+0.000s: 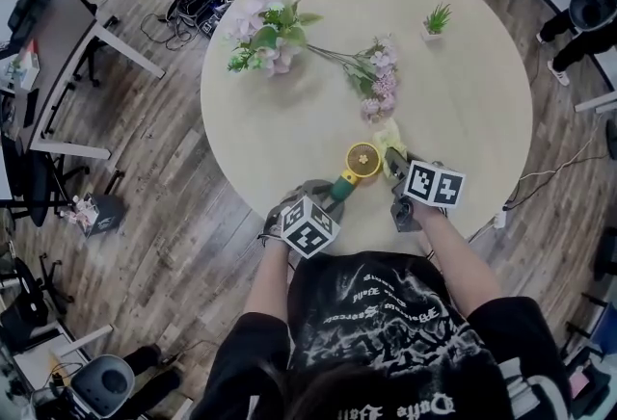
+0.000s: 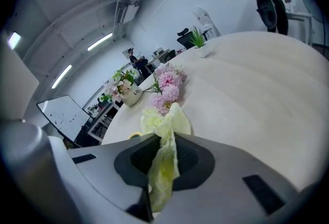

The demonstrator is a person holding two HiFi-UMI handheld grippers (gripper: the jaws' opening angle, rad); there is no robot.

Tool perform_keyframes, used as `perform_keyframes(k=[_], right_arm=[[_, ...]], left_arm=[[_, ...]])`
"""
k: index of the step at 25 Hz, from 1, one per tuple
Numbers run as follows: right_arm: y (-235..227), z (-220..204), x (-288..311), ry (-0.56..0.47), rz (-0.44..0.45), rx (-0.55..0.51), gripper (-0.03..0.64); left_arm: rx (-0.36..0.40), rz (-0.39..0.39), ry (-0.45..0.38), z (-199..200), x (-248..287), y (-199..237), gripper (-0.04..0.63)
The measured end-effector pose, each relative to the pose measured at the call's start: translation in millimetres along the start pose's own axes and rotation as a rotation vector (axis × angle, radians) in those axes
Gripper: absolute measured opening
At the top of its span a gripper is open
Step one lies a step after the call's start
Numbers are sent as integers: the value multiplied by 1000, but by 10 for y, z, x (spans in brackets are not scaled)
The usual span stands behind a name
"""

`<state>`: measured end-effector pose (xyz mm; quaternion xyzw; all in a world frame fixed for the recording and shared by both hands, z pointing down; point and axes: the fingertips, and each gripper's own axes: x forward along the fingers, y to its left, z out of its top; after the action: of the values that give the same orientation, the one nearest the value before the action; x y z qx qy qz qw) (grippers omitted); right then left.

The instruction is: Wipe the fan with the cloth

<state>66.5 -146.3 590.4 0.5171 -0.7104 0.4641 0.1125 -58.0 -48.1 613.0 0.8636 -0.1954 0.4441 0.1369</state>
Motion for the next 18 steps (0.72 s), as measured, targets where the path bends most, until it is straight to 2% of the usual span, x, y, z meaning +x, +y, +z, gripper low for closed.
perform_keyframes(k=[2, 4, 6, 9, 11, 15, 18], right_arm=[[29, 84, 46, 30, 17, -102, 49], [87, 127, 125, 105, 53, -217, 49], [166, 129, 202, 221, 86, -367, 49], [326, 94, 296, 409, 166, -650, 49], [388, 54, 335, 524, 233, -754, 49], [450, 0, 380, 685, 308, -907, 48], [484, -41, 371, 756, 336, -1018, 46]], left_arm=[[38, -41, 19, 11, 5, -8, 173], [59, -86, 32, 11, 8, -15, 173], [82, -134, 40, 6, 2, -19, 173], [140, -190, 67, 4, -17, -6, 173], [160, -202, 80, 7, -14, -7, 173], [100, -185, 49, 10, -5, 20, 173], [-10, -165, -10, 25, -3, 53, 173]])
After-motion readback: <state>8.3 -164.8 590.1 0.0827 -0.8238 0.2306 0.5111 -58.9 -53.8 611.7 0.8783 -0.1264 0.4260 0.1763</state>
